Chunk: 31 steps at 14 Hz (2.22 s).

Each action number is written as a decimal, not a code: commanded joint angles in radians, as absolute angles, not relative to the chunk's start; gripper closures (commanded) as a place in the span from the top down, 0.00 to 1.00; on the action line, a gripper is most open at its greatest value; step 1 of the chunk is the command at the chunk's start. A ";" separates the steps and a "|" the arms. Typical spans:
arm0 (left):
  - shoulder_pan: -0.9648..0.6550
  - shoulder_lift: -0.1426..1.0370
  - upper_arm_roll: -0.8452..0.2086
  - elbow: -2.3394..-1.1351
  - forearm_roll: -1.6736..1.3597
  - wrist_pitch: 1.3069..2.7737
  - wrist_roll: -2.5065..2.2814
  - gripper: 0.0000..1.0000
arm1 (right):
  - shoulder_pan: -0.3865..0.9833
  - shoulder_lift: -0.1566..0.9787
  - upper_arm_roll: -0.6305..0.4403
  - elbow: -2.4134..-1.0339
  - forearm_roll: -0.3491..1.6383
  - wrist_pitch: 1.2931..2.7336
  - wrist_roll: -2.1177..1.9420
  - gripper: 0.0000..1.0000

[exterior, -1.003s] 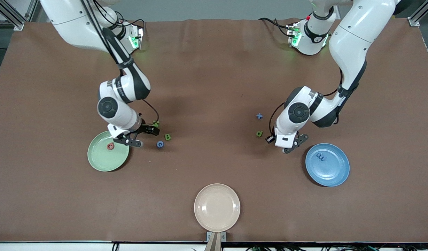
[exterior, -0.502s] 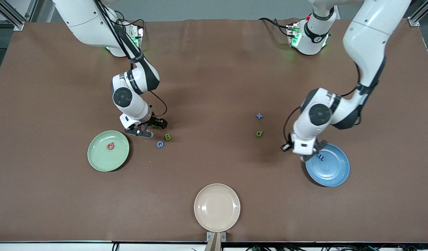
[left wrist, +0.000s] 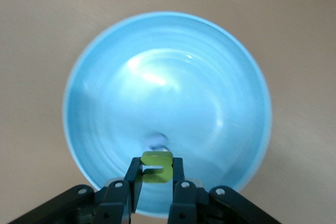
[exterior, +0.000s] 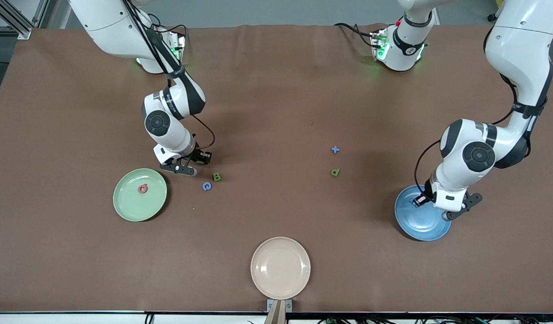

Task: Sort upper and lower case letters into plates
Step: 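Place the N in the green plate while the left gripper places the n, then grasp the c with the right gripper while the left gripper grasps the p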

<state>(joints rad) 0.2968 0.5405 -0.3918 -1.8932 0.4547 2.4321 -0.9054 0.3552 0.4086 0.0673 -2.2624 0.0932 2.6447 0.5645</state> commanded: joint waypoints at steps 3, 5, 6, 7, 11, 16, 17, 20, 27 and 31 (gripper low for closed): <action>0.336 0.561 -0.400 -1.887 0.537 2.428 -0.926 1.00 | 0.348 0.383 0.060 -2.252 0.095 2.645 0.574 0.02; 0.330 0.551 -0.411 -1.898 0.537 2.419 -0.971 1.00 | 0.312 0.383 0.060 -2.211 0.084 2.617 0.566 0.01; 0.321 0.548 -0.435 -1.899 0.535 2.418 -1.021 1.00 | 0.298 0.383 0.060 -2.182 0.080 2.590 0.557 0.01; 0.319 0.549 -0.478 -1.899 0.535 2.408 -1.093 1.00 | 0.267 0.383 0.058 -2.145 0.080 2.553 0.513 0.01; 0.192 0.575 -0.542 -1.887 0.532 2.381 -1.335 1.00 | 0.123 0.393 0.058 -1.975 0.080 2.363 0.315 0.01; 0.037 0.627 -0.541 -1.867 0.537 2.381 -1.544 1.00 | 0.038 0.465 0.058 -1.911 0.074 2.338 0.219 0.03; 0.017 0.635 -0.541 -1.868 0.537 2.381 -1.589 1.00 | 0.037 0.485 0.058 -1.910 0.069 2.348 0.219 0.05; -0.011 0.643 -0.541 -1.881 0.538 2.381 -1.666 1.00 | 0.029 0.544 0.058 -1.910 0.069 2.387 0.221 0.17; -0.018 0.703 -0.541 -1.882 0.538 2.393 -1.707 0.95 | 0.034 0.543 0.057 -1.856 0.072 2.338 0.238 1.00; -0.021 0.704 -0.545 -1.890 0.537 2.393 -1.707 0.87 | 0.076 0.535 0.069 -1.756 0.077 2.190 0.479 1.00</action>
